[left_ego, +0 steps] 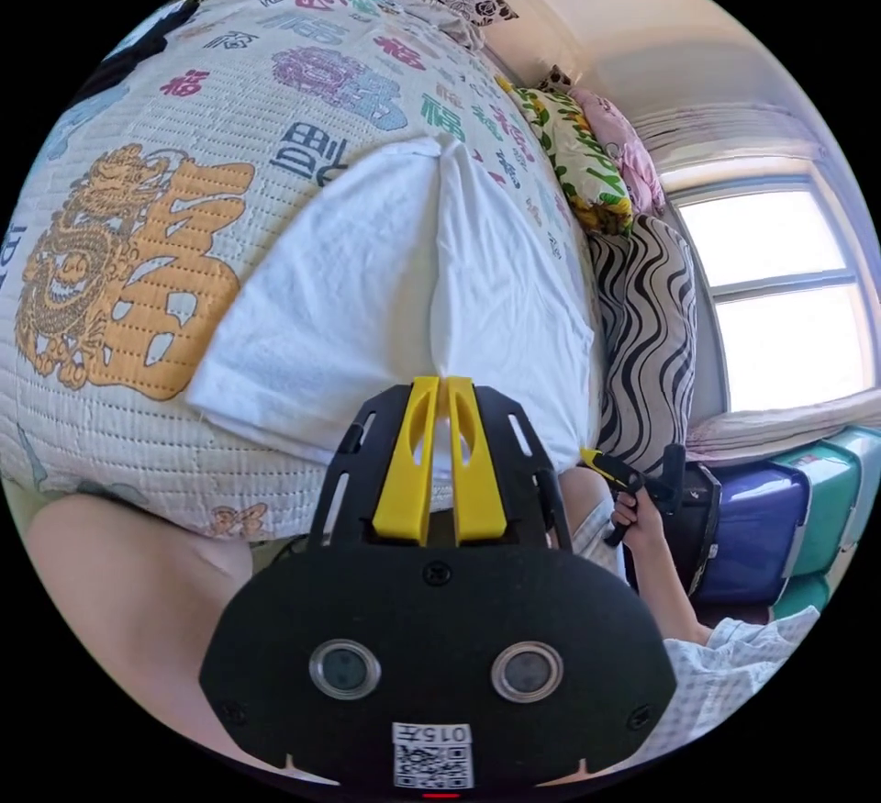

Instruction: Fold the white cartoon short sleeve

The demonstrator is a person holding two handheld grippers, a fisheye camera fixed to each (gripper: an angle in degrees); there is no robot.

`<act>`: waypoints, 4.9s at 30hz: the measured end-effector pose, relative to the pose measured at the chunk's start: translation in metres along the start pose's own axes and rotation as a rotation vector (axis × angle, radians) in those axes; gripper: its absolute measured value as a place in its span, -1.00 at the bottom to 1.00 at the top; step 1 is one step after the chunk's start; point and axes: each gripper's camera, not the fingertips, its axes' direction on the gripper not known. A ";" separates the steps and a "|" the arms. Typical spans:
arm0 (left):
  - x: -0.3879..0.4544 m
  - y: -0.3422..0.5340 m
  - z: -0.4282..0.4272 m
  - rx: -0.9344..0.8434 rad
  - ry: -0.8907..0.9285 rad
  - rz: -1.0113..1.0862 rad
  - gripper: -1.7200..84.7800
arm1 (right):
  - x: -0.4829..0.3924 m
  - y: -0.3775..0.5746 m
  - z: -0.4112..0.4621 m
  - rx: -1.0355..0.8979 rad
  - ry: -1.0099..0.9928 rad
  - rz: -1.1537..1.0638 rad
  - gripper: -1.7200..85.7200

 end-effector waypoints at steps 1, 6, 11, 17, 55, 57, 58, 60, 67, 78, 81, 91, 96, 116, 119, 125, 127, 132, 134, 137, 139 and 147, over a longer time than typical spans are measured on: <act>0.005 0.005 -0.006 0.011 0.000 0.011 -0.96 | -0.007 0.000 -0.002 -0.002 -0.007 0.000 -0.97; 0.016 0.019 -0.012 -0.003 -0.017 0.016 -0.95 | -0.038 -0.011 0.004 -0.024 0.005 0.021 -0.96; 0.025 0.040 -0.019 0.033 0.022 0.021 -0.83 | -0.084 -0.032 0.017 -0.071 0.093 0.052 -0.91; 0.053 0.057 -0.063 0.191 0.017 0.056 -0.79 | -0.151 -0.045 -0.022 0.162 0.162 -0.062 -0.86; 0.063 0.083 -0.118 0.291 -0.404 -0.062 -0.72 | -0.822 -0.480 0.368 -0.313 0.428 -0.882 -0.67; 0.053 0.082 -0.122 0.300 -0.343 -0.101 -0.73 | -0.843 -0.497 0.410 -0.363 0.515 -0.888 -0.66; 0.046 0.081 -0.125 0.305 -0.315 -0.122 -0.75 | -0.854 -0.509 0.435 -0.395 0.560 -0.876 -0.66; 0.038 0.079 -0.128 0.308 -0.282 -0.150 -0.77 | -0.866 -0.526 0.467 -0.431 0.596 -0.829 -0.68; 0.017 0.077 -0.133 0.294 -0.208 -0.215 -0.95 | -0.878 -0.563 0.554 -0.610 0.687 -0.713 -0.88; -0.005 0.099 -0.193 0.500 0.020 -0.235 -0.98 | -0.927 -0.567 0.559 -0.532 0.759 -0.833 -0.98; -0.011 0.111 -0.216 0.576 0.061 -0.235 -0.98 | -0.944 -0.572 0.546 -0.480 0.632 -0.834 -0.98; 0.072 0.153 -0.195 0.556 -0.081 0.082 -0.98 | -0.871 -0.548 0.488 -0.441 0.430 -0.950 -0.97; 0.166 0.178 -0.129 0.452 -0.121 0.347 -0.98 | -0.750 -0.550 0.402 -0.391 0.221 -0.909 -0.97; 0.380 0.250 0.319 -0.255 -0.199 1.111 -0.97 | -0.140 -0.497 0.270 -0.239 -0.153 -0.558 -0.98; 0.387 0.254 0.349 -0.266 -0.209 1.151 -0.96 | -0.084 -0.485 0.262 -0.204 -0.199 -0.521 -0.98; 0.369 0.256 0.420 -0.430 -0.249 1.155 -0.79 | 0.011 -0.454 0.252 -0.122 -0.187 -0.352 -0.95; 0.362 0.252 0.428 -0.502 -0.188 1.129 -0.77 | 0.037 -0.436 0.241 -0.096 -0.223 -0.312 -0.93; 0.350 0.236 0.397 -0.505 -0.016 1.117 -0.78 | 0.074 -0.338 0.194 0.026 -0.267 -0.296 -0.83; 0.337 0.210 0.372 -0.416 -0.029 1.060 -0.78 | 0.079 -0.276 0.185 0.046 -0.271 -0.289 -0.80; 0.303 0.160 0.349 -0.273 -0.195 0.922 -0.79 | 0.077 -0.213 0.201 0.000 -0.233 -0.269 -0.79; 0.275 0.130 0.342 -0.210 -0.289 0.826 -0.79 | 0.073 -0.186 0.215 -0.021 -0.212 -0.266 -0.79; 0.174 0.084 0.360 -0.260 -0.463 0.718 -0.83 | 0.057 -0.129 0.259 -0.174 0.015 -0.462 -0.97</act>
